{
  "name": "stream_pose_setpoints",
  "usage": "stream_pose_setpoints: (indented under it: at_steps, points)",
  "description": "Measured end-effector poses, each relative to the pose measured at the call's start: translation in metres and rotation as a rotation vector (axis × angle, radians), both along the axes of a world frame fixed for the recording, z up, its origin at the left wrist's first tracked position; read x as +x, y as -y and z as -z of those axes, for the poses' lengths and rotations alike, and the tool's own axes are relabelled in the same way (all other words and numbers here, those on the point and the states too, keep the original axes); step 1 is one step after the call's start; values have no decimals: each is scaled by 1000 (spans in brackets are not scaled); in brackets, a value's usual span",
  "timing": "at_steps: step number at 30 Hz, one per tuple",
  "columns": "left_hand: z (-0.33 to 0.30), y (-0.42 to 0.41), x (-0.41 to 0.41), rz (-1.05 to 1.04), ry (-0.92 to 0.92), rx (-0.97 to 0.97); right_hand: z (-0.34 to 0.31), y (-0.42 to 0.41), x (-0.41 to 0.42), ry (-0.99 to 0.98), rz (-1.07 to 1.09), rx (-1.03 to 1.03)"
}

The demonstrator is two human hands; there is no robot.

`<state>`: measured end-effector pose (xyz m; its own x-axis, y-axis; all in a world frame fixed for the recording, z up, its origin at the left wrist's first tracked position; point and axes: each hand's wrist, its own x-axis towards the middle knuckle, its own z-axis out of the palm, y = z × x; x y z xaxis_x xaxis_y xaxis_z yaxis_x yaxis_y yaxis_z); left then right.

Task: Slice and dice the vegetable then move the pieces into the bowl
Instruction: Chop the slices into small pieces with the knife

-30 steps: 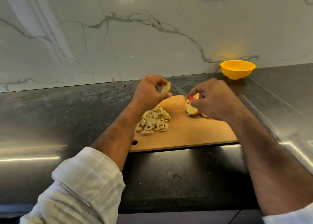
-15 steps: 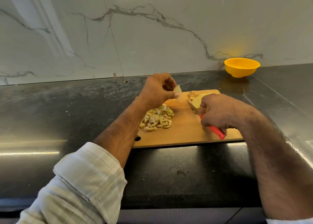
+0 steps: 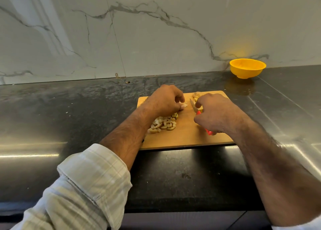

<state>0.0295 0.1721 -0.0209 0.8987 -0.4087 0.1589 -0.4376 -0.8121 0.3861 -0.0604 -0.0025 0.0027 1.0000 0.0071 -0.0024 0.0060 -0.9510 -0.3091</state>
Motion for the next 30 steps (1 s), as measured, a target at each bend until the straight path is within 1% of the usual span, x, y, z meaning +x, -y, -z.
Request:
stream_pose_setpoints:
  at_steps: [4, 12, 17, 26, 30]
  points:
    - [-1, 1, 1, -22, -26, 8, 1, -7, 3, 38, -15, -15]
    - [-2, 3, 1, -48, -35, -26, 1, -11, 3, -34, -51, -71]
    - [-2, 3, 1, -30, -26, -16, 5, -12, 2, -52, -74, -64]
    - [-4, -1, 3, -38, -38, -16, -1, -14, 1, 53, -71, -99]
    - [-4, 0, 3, -47, -32, -7, -2, -19, -1, 10, -83, -119]
